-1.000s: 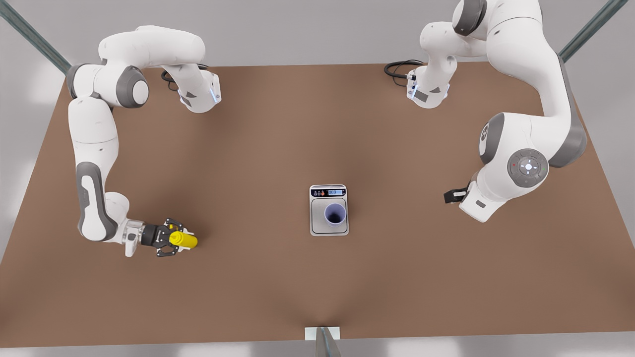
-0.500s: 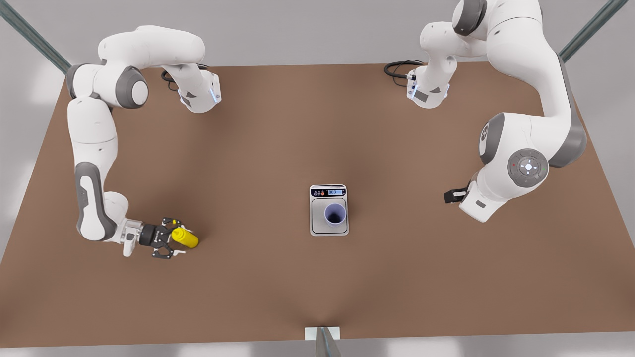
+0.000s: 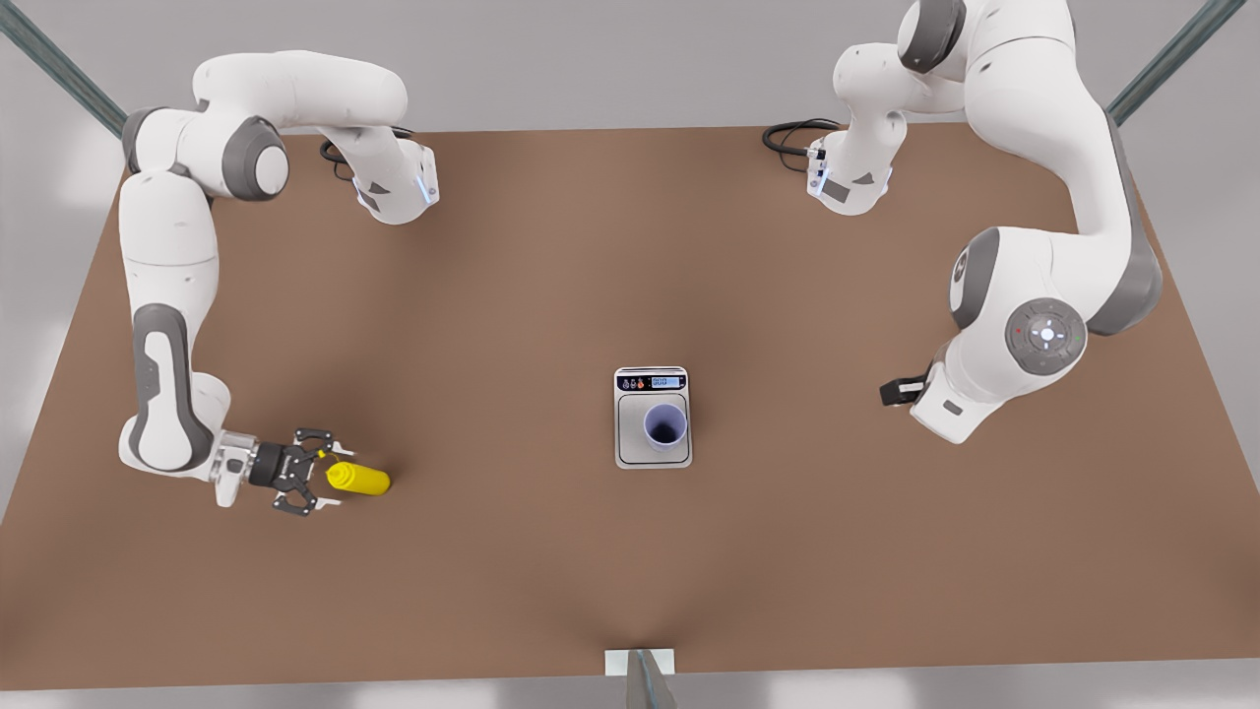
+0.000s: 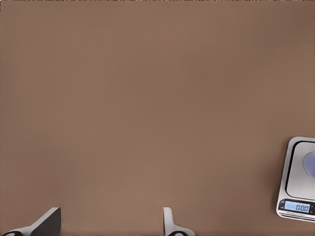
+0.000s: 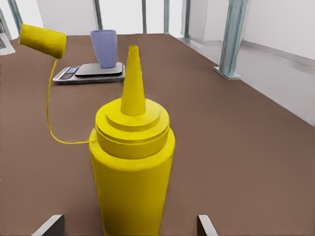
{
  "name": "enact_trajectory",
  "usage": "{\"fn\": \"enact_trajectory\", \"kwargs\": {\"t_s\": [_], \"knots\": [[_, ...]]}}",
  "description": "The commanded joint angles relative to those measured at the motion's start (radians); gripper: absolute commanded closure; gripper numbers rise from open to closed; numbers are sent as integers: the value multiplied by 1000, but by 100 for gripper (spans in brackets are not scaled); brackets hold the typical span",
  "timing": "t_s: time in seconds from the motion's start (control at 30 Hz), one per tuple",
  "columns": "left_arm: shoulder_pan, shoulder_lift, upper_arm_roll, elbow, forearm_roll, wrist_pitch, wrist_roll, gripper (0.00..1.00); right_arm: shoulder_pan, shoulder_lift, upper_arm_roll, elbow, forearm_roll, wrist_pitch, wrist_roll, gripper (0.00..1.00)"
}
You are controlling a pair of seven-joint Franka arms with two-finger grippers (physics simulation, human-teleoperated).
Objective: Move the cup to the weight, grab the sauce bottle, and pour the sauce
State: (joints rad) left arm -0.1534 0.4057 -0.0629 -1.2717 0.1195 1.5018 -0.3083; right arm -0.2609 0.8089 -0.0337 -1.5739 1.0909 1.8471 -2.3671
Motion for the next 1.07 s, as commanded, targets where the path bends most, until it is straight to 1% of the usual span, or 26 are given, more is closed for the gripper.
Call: {"fn": "enact_trajectory", "kwargs": {"t_s": [0.0, 0.13, 0.2, 0.23, 0.33, 0.37, 0.4, 0.43, 0.47, 0.53, 0.57, 0.6, 0.63, 0.67, 0.73, 0.8, 1.03], "knots": [[0, 1, 0, 0, 0, 0, 0, 0, 2, -4, 0, 0, -8, 3, 2, 0], [0, 1, 0, 0, 0, 0, 0, 0, 6, -117, 0, -12, -150, 92, 28, 0], [0, 1, 0, 0, 0, 0, 0, 0, 9, -212, 0, -48, -258, 150, 139, 0], [2, 1, 2, 0, 0, 0, 0, 0, 11, -275, 2, -52, -357, 156, 280, 0], [0, 1, 0, 2, 0, 0, 2, 0, 118, -464, 2, -77, -612, 169, 837, 0], [2, 1, 0, 3, 0, 0, 2, 0, 138, -500, 2, -74, -690, 164, 1001, 0], [2, 1, 0, 3, 0, 0, 3, 0, 160, -540, 3, -75, -723, 138, 1193, 0], [2, 1, 0, 3, 0, 0, 3, 0, 184, -565, 3, -75, -785, 109, 1360, 0], [2, -1, 0, 5, 0, -2, 14, 0, 215, -591, 5, -74, -903, 86, 1573, 0], [2, -1, 2, 6, -1, -2, 20, 0, 253, -597, 20, -66, -1072, 58, 1858, 0], [3, -1, 2, 14, -1, -2, 23, 0, 249, -599, 26, -61, -1072, 31, 2100, 0], [3, -2, 2, 15, -1, -3, 25, 0, 247, -591, 34, -3, -1074, -60, 2217, 0], [3, -2, 2, 15, -1, -3, 25, 0, 233, -562, 21, 80, -1076, -138, 2218, 0], [3, -2, 2, 14, -1, -3, 25, 0, 198, -559, 28, 98, -1095, -155, 2197, 0], [3, -2, 3, 14, -1, -3, 25, 0, 213, -582, 32, 104, -1177, -216, 2272, 0], [3, -2, 3, 15, -1, -3, 25, 0, 219, -580, 32, 106, -1177, -229, 2315, 0], [3, -1, 3, 14, -1, -2, 25, 0, 216, -573, 31, 107, -1157, -227, 2321, 0]]}}
